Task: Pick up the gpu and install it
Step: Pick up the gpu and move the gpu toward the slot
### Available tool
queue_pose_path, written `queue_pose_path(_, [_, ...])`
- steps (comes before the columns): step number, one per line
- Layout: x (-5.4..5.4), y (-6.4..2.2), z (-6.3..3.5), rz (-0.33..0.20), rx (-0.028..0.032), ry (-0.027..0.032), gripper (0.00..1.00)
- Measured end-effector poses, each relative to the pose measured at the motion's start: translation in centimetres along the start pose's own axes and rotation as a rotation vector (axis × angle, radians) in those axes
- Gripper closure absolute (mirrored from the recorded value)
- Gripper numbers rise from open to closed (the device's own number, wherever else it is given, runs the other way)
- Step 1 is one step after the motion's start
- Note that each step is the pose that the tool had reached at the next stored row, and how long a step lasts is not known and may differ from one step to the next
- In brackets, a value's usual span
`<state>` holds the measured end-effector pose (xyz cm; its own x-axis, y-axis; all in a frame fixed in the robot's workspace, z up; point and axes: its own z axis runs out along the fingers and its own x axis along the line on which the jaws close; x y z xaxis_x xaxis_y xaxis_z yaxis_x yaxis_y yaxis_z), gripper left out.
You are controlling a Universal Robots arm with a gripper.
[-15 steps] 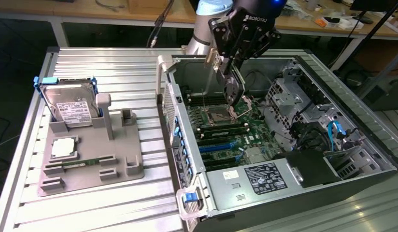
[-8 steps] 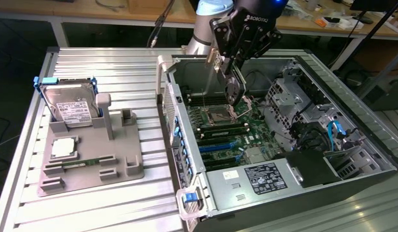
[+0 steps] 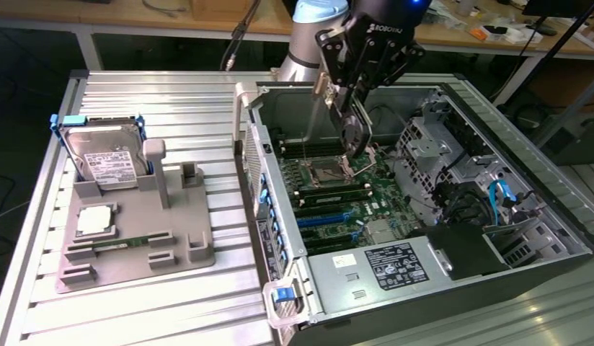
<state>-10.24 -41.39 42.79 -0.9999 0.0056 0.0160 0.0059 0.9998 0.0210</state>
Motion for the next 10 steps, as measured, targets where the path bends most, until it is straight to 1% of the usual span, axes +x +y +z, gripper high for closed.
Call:
queue_pose_path(1, [-0.03, 0.0, 0.0, 0.0, 0.0, -0.0021, 0.73])
queue_pose_path(6, [-0.49, 0.0, -0.01, 0.0, 0.0001, -0.0068, 0.73])
queue_pose_path(10, [-0.87, 0.0, 0.0, 0.0, -0.0001, -0.0122, 0.73])
